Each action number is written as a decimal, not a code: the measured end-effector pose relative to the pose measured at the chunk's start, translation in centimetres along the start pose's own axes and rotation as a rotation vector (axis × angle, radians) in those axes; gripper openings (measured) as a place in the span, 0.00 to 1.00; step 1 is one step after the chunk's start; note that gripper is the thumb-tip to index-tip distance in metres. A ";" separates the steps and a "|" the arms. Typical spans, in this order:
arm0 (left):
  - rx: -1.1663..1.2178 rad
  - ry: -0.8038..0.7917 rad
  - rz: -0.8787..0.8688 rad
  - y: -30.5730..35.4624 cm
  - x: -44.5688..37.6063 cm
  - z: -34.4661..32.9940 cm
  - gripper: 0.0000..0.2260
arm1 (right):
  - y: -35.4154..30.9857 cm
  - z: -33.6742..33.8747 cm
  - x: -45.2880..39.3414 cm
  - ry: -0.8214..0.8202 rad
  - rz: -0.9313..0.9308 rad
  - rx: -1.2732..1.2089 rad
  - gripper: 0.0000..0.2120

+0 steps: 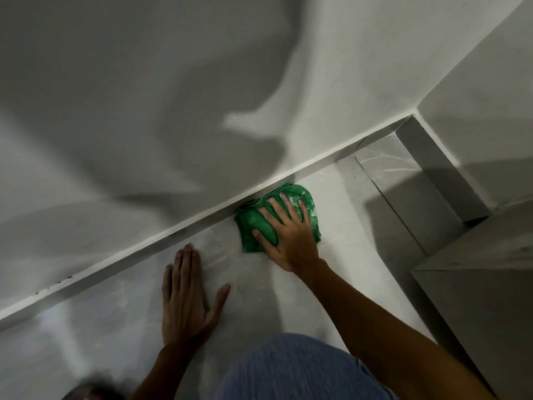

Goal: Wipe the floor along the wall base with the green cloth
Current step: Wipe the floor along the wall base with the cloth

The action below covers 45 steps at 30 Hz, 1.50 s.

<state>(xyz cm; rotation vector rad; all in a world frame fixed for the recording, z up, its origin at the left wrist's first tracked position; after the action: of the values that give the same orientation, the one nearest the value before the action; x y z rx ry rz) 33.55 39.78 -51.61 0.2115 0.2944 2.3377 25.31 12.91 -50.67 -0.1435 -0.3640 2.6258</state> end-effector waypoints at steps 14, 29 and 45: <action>0.002 0.017 -0.006 -0.3 0.0 -0.4 0.45 | 0.9 0.6 0.5 0.089 -0.088 -0.059 0.28; -0.005 0.004 -0.002 -0.1 -0.1 -0.2 0.46 | -1.4 -0.3 1.0 0.054 -0.032 -0.054 0.29; 0.058 -0.100 -0.063 -0.3 0.3 0.4 0.48 | -4.2 -0.4 1.1 0.124 -0.064 -0.147 0.23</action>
<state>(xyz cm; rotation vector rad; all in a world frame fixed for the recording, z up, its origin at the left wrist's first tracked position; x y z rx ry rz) 33.66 40.25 -51.28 0.3413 0.3150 2.2503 26.29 17.05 -49.95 -0.3365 -0.5096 2.5115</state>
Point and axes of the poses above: each hand's wrist, its own x-axis away from the middle knuckle, its own z-axis out of the back of the hand, y = z × x, the point moved 6 cm from there along -x, towards the middle knuckle, and after that the axes turned 2 degrees about -z, right-handed, at the moved point
